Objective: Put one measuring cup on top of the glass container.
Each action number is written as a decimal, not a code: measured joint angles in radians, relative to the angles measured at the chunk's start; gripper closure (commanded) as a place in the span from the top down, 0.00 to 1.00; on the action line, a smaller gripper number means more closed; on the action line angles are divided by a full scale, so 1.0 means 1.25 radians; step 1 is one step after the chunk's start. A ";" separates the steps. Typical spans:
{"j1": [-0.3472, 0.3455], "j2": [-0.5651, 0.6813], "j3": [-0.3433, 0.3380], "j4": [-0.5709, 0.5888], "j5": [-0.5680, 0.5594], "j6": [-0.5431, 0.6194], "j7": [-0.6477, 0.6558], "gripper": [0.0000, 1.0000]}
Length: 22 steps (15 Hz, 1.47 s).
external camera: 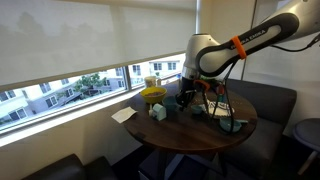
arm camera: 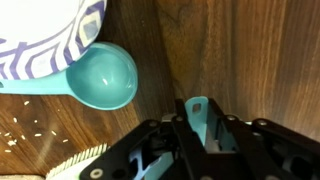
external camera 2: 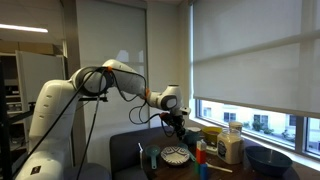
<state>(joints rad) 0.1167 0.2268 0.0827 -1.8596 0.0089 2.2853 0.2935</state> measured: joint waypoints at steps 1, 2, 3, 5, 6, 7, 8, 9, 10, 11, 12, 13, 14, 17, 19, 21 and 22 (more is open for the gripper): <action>0.003 -0.005 0.000 0.000 -0.005 0.001 0.000 0.06; 0.007 -0.011 0.000 0.001 -0.007 0.003 0.000 0.06; 0.010 -0.020 0.001 0.004 -0.007 0.003 0.000 0.06; 0.012 -0.043 0.003 0.010 0.001 0.003 0.005 0.06; 0.011 -0.054 0.003 0.017 0.007 0.003 0.012 0.06; 0.009 -0.066 0.001 0.028 0.014 0.002 0.021 0.06; 0.004 -0.076 -0.001 0.040 0.027 0.000 0.026 0.25; -0.002 -0.085 -0.003 0.052 0.042 -0.008 0.026 0.25; -0.008 -0.092 -0.004 0.061 0.052 -0.016 0.024 0.25; -0.011 -0.096 -0.005 0.066 0.056 -0.020 0.023 0.06; -0.012 -0.097 -0.005 0.067 0.058 -0.021 0.023 0.06; -0.012 -0.096 -0.005 0.066 0.058 -0.022 0.023 0.06; -0.013 -0.096 -0.005 0.066 0.059 -0.020 0.027 0.06; -0.026 -0.097 -0.019 0.068 0.070 0.001 0.077 0.06; -0.044 -0.098 -0.040 0.074 0.073 0.008 0.120 0.06; -0.068 -0.098 -0.063 0.085 0.079 0.008 0.156 0.06; -0.080 -0.098 -0.076 0.092 0.086 0.008 0.171 0.06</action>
<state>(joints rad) 0.0161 0.1045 -0.0118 -1.7450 0.1168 2.2951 0.5074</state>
